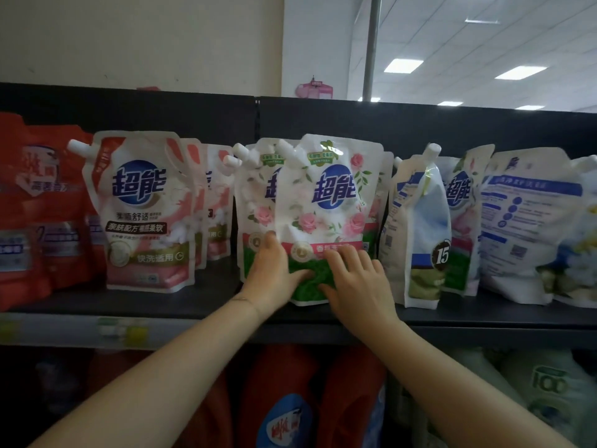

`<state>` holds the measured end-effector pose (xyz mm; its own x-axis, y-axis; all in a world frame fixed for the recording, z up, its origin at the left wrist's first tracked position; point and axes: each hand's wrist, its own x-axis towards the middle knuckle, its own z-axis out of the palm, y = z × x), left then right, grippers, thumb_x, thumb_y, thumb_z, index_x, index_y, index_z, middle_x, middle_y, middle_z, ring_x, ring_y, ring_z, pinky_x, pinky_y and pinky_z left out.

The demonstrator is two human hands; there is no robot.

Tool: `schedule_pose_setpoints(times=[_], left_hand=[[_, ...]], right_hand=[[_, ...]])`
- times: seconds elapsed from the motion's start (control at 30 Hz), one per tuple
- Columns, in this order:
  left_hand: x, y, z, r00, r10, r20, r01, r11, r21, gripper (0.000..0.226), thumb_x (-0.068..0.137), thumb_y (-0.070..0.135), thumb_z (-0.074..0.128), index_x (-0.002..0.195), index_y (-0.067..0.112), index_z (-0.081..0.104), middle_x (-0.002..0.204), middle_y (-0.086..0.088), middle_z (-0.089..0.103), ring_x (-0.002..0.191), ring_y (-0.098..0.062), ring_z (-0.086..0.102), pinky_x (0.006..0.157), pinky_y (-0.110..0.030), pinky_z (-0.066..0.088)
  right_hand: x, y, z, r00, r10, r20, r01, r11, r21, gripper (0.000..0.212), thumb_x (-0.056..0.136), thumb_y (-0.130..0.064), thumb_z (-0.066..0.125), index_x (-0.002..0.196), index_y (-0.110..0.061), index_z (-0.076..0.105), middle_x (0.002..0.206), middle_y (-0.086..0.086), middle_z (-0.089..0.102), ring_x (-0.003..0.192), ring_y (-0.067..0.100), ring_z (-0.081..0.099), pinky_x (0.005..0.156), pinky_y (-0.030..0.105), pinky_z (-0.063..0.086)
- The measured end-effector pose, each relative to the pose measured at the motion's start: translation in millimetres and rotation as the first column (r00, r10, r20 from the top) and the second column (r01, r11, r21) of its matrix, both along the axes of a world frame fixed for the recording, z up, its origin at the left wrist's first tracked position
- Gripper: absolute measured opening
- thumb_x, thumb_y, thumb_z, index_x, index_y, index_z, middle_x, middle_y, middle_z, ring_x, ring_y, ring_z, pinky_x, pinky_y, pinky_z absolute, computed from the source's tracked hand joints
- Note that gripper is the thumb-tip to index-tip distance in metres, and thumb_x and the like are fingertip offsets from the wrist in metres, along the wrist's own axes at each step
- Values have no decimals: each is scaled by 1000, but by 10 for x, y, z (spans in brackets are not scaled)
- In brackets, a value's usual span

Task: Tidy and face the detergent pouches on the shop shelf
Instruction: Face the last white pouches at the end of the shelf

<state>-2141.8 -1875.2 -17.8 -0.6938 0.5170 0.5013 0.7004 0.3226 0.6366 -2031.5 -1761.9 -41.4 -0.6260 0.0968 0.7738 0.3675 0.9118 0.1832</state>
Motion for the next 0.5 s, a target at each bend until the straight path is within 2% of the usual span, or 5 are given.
schedule_pose_setpoints(times=[0.1, 0.17, 0.23, 0.3, 0.5], left_hand=[[233, 348, 79, 993, 99, -70, -108, 985, -137, 72, 82, 33, 73, 130, 3, 27, 129, -16, 50, 113, -35, 57, 87, -41, 49], [350, 612, 127, 994, 101, -48, -108, 979, -173, 56, 93, 23, 59, 133, 1, 27, 130, -18, 50, 113, -35, 57, 90, -42, 48], [415, 838, 161, 993, 116, -21, -118, 977, -180, 46, 100, 13, 38, 141, 1, 21, 133, -20, 49, 116, -34, 55, 96, -41, 46], [396, 1019, 178, 993, 107, -50, -114, 978, -172, 41, 101, 8, 30, 140, -1, 23, 132, -22, 50, 116, -35, 55, 96, -39, 44], [90, 1219, 182, 966, 186, -180, -214, 964, -156, 35, 99, 10, 43, 129, -6, 32, 124, -20, 58, 107, -28, 64, 83, -28, 50]], right_hand=[[121, 169, -25, 998, -47, 34, 50, 993, -103, 51, 58, -17, 86, 103, -13, 61, 95, 5, 61, 64, 21, 62, 48, 29, 46], [169, 248, -23, 995, -62, 82, 77, 977, -198, 53, 69, -10, 78, 116, -14, 55, 105, 4, 57, 65, 19, 63, 47, 27, 48], [150, 326, -23, 989, -44, 143, 85, 952, -294, 58, 85, -14, 64, 137, -17, 38, 127, 4, 46, 88, 21, 64, 67, 30, 55], [100, 367, 4, 986, -7, 168, 78, 903, -423, 60, 90, -15, 59, 142, -19, 30, 139, 4, 38, 105, 23, 60, 83, 33, 53], [-318, 522, 66, 947, 60, 315, 165, 751, -639, 78, 91, -13, 56, 151, -5, 7, 154, 16, 17, 134, 27, 37, 106, 31, 35]])
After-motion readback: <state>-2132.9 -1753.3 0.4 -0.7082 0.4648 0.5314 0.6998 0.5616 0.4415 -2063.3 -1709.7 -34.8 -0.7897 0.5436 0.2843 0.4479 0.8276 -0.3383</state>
